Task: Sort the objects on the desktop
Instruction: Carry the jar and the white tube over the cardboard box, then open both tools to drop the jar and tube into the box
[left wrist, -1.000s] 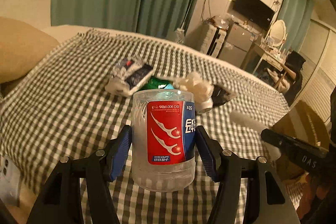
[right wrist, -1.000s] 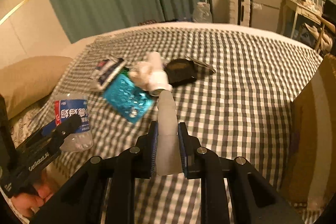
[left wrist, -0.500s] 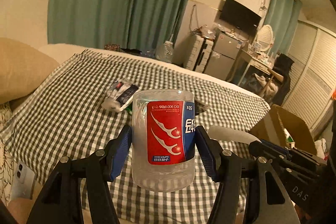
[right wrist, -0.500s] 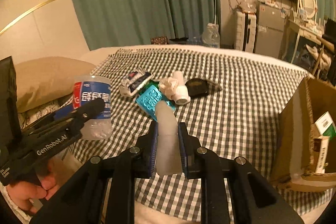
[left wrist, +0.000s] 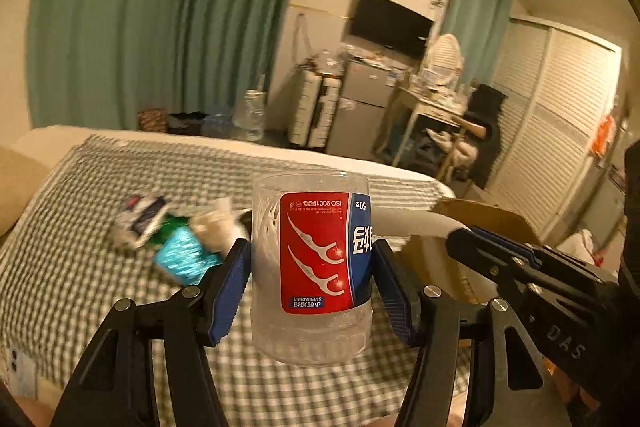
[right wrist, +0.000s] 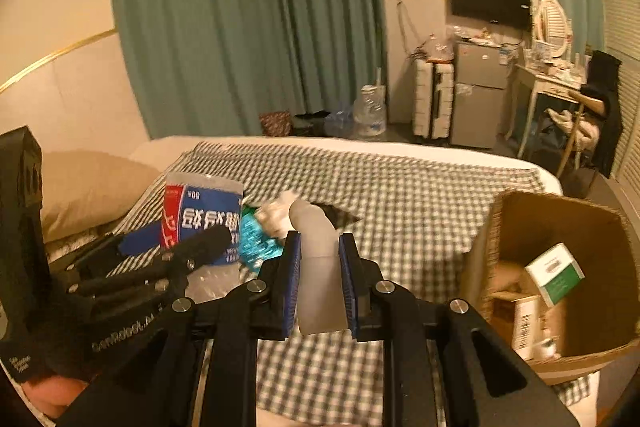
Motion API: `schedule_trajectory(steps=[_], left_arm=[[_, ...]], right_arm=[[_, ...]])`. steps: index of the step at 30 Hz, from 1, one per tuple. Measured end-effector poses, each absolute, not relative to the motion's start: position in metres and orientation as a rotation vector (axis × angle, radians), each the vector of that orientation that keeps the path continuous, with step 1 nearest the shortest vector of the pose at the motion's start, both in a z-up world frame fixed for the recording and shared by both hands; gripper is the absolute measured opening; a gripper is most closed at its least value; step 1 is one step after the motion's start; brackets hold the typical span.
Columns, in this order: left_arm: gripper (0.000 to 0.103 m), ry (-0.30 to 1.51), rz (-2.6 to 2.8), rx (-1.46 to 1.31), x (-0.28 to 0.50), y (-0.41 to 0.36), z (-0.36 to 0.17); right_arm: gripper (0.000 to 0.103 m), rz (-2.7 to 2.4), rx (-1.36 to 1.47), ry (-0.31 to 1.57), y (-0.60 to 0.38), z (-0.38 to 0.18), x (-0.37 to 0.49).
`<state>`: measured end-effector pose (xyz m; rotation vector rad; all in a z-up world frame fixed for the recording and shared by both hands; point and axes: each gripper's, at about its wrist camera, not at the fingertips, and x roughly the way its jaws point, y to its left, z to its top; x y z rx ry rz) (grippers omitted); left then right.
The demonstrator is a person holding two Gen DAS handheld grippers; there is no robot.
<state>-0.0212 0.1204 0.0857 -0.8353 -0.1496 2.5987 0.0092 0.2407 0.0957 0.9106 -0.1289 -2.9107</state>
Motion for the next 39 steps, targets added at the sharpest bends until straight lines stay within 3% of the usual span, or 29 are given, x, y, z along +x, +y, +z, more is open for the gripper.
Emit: schedule_trajectory(steps=[10,20,24,25,28,29,39], left_arm=[[0.063,-0.067,2.394,-0.825,-0.023,0.243,0.090],[0.063,0.005,2.217,-0.885,-0.038,0.340,0.059],[0.064,0.056,2.179,-0.948,-0.048,0.363,0.045],[0.064,0.064,2.171,-0.963,-0.050,0.366,0.043],[0.080,0.083,2.208,-0.988,-0.054,0.367,0.043],[0.085,0.081,2.224,-0.992,-0.055,0.365,0.045],[0.091,0.022,2.282,-0.902,-0.054,0.297,0.078]], right_arm=[[0.019,-3.117,0.930,-0.230,0.358,0.109,0.023],[0.020,-3.193,1.111,-0.400,0.455,0.070,0.023],[0.027,-3.213,1.147,-0.447,0.469,0.056,0.020],[0.033,-3.216,1.140,-0.465,0.471,0.054,0.021],[0.050,-3.239,1.132,-0.518,0.480,0.053,0.021],[0.051,-3.242,1.123,-0.535,0.481,0.054,0.023],[0.051,-3.216,1.099,-0.483,0.447,0.066,0.022]])
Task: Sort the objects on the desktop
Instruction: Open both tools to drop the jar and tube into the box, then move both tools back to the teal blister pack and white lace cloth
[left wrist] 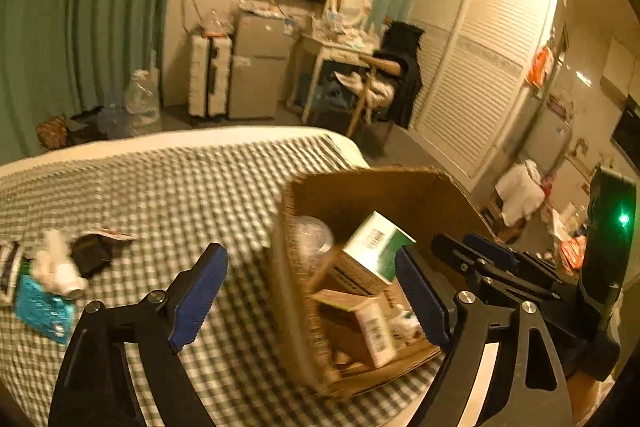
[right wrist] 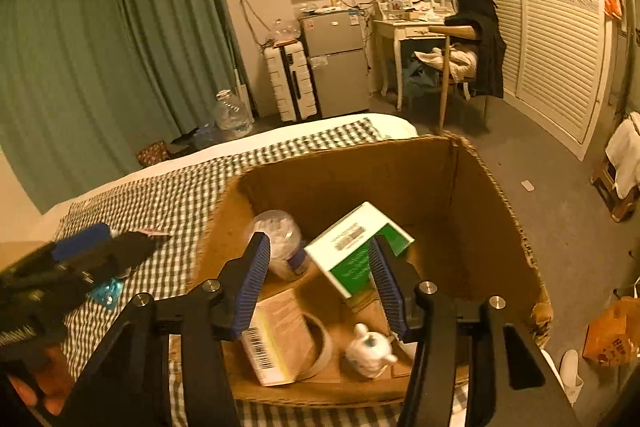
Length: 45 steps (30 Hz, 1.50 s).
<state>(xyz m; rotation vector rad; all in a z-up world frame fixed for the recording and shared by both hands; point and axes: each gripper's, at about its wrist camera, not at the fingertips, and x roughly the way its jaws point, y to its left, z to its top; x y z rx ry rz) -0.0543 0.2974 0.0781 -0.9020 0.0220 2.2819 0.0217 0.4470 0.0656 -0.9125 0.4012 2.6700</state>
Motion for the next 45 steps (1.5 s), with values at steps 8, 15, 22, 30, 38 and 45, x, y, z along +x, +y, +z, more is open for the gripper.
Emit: schedule_trajectory(steps=[8,15,22,30,38,45], left_arm=[[0.093,-0.004,2.485,-0.921,-0.073,0.192,0.089],[0.093,-0.096,2.740,-0.924,-0.090,0.070,0.094],[0.093,-0.145,2.859,-0.876,-0.092,-0.003,0.069],[0.099,-0.108,2.905,-0.936,-0.095,-0.039,-0.020],[0.099,-0.109,2.808,-0.961,-0.117,-0.030,-0.086],[0.099,-0.200,2.749,-1.041,-0.165,-0.021,-0.114]], right_arm=[[0.051,2.818,-0.935,0.312,0.368,0.085,0.011],[0.051,2.951,-0.962,0.209,0.290,0.101,-0.004],[0.051,3.077,-1.003,0.198,0.226,0.096,-0.034],[0.073,3.143,-1.010,0.173,0.167,0.028,-0.070],[0.073,3.093,-1.188,0.194,0.151,-0.035,-0.123],[0.059,3.086,-1.267,0.099,0.130,-0.056,-0.190]])
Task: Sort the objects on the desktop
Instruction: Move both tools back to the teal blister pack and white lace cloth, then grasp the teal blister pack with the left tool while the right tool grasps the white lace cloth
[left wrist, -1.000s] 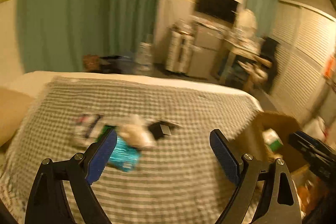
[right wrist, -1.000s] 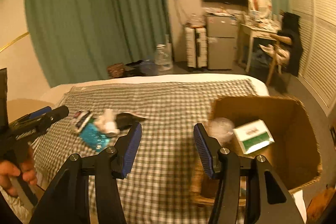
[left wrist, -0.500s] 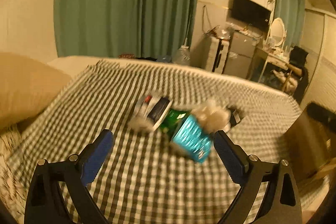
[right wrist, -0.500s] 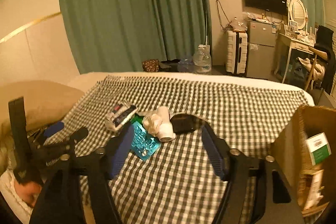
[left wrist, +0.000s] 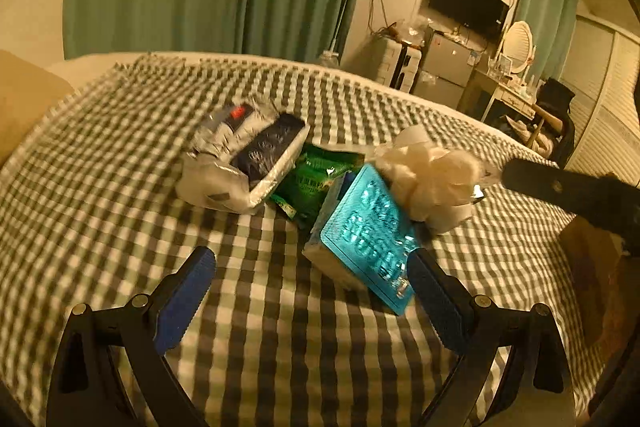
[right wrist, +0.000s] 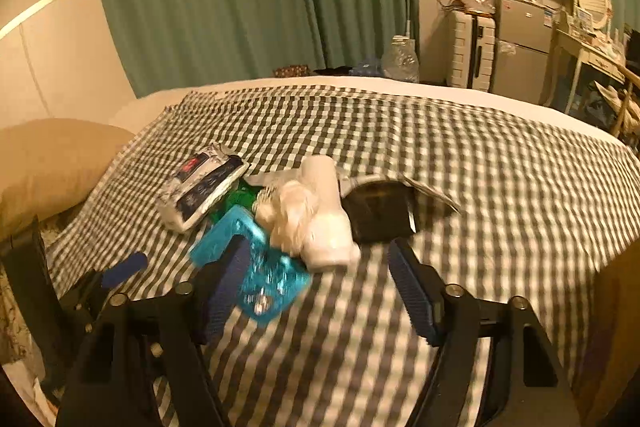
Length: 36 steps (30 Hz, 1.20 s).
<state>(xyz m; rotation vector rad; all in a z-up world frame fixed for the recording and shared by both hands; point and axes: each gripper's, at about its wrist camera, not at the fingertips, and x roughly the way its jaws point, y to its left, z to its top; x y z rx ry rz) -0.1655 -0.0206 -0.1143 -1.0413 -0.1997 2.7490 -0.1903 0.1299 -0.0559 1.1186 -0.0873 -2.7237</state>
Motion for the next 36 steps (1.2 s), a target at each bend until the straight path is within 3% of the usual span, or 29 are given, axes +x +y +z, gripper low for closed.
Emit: schedule_trajectory(steps=[3,5,6,7,16,22,23,27,30,36], left_arm=[[0.099,-0.175,2.747,-1.052,-0.172,-0.016,-0.122],[0.099,-0.161,2.750,-1.044,-0.175,-0.013,-0.125],[0.099,-0.136,2.754,-1.032,-0.177,-0.009,-0.126],[0.099,-0.120,2.750,-1.028,-0.178,-0.006,-0.127],[0.098,-0.171,2.659,-0.977,-0.200,0.018,-0.128],[0.052,-0.207,2.653,-0.995,-0.202,0.013,-0.126],[0.038,-0.210,2.655,-0.995,-0.199,0.008,-0.126],[0.024,-0.316,2.618,-0.982,-0.191,-0.004,-0.118],[0.015,-0.299,2.626,-0.971,-0.177,-0.009,-0.110],[0.010,-0.264,2.651,-0.940,-0.149,-0.020,-0.092]], right_arm=[[0.041,-2.688,1.160,-0.076,0.119,-0.070,-0.215],[0.025,-2.676,1.188,-0.072,0.114,-0.080,-0.225],[0.012,-2.676,1.185,-0.064,0.113,-0.082,-0.224],[0.008,-2.672,1.174,-0.061,0.113,-0.084,-0.222],[0.007,-2.710,1.061,-0.217,0.154,-0.063,-0.200],[0.007,-2.803,1.002,-0.235,0.176,-0.039,-0.185],[0.007,-2.808,1.005,-0.241,0.179,-0.038,-0.183],[0.007,-2.822,1.039,-0.282,0.190,-0.039,-0.178],[0.008,-2.825,1.059,-0.292,0.195,-0.039,-0.168],[0.008,-2.826,1.049,-0.288,0.192,-0.029,-0.149]])
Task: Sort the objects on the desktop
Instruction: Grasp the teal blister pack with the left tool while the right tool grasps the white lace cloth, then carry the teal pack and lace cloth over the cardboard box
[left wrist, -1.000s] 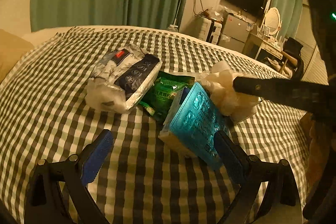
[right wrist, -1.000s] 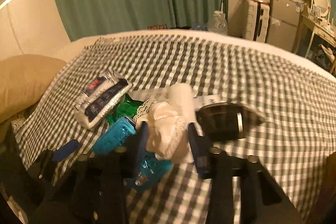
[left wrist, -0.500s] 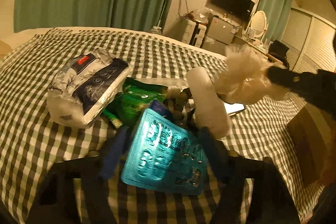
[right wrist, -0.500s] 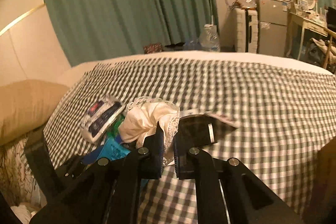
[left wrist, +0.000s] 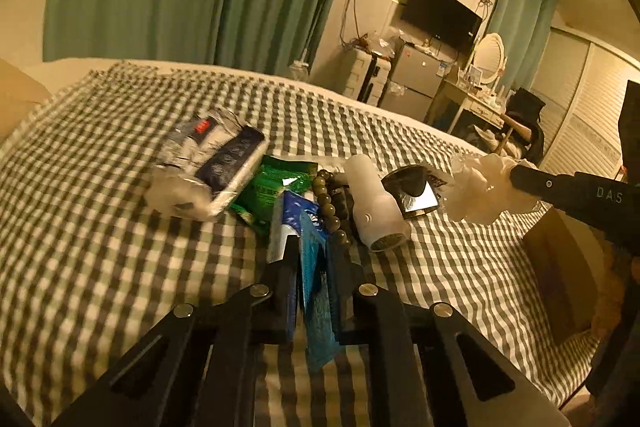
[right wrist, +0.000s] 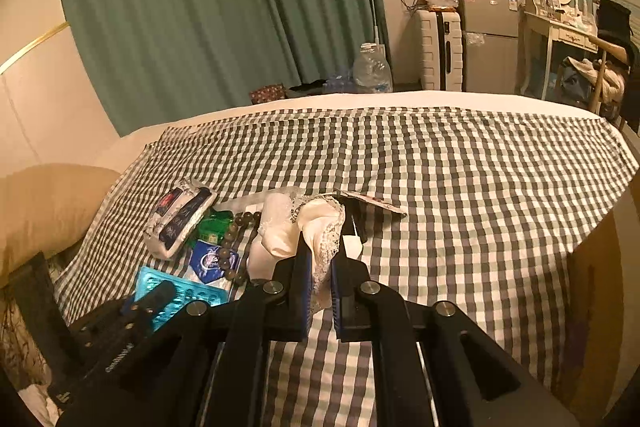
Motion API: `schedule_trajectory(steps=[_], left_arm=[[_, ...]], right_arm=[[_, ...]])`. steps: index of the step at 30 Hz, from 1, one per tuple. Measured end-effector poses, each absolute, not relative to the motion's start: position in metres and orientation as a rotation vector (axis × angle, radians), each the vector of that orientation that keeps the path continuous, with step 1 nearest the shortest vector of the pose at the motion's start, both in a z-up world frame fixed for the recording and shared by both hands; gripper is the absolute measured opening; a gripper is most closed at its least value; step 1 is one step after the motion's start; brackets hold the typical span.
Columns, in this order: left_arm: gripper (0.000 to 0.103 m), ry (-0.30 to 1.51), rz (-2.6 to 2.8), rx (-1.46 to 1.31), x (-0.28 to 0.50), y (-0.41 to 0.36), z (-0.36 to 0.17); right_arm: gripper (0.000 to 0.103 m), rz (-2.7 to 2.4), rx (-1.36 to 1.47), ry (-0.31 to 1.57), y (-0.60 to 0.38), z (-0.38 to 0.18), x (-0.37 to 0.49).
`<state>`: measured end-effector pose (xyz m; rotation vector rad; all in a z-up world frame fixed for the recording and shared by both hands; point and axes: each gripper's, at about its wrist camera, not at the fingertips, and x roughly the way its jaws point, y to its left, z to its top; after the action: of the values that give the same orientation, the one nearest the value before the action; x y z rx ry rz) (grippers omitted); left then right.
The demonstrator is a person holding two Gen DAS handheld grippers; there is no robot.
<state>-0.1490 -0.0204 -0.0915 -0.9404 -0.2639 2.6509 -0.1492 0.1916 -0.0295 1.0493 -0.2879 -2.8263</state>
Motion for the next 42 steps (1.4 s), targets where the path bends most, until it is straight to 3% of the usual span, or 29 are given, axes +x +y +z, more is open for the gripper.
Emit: schedule_trajectory(steps=[13,25,42], left_arm=[[0.008,-0.155,2.723,-1.011,-0.095,-0.014,-0.046],[0.008,-0.174,2.777,-0.795,-0.038,-0.005,0.051],[0.008,-0.112,2.625,-0.677,-0.019,0.099,0.131]], right_arm=[[0.007,-2.771,1.006,-0.260,0.164,0.006,-0.086],[0.007,-2.764,0.885,-0.234,0.158,0.067,-0.021],[0.007,-2.945,0.770,-0.162,0.236,0.128,0.026]])
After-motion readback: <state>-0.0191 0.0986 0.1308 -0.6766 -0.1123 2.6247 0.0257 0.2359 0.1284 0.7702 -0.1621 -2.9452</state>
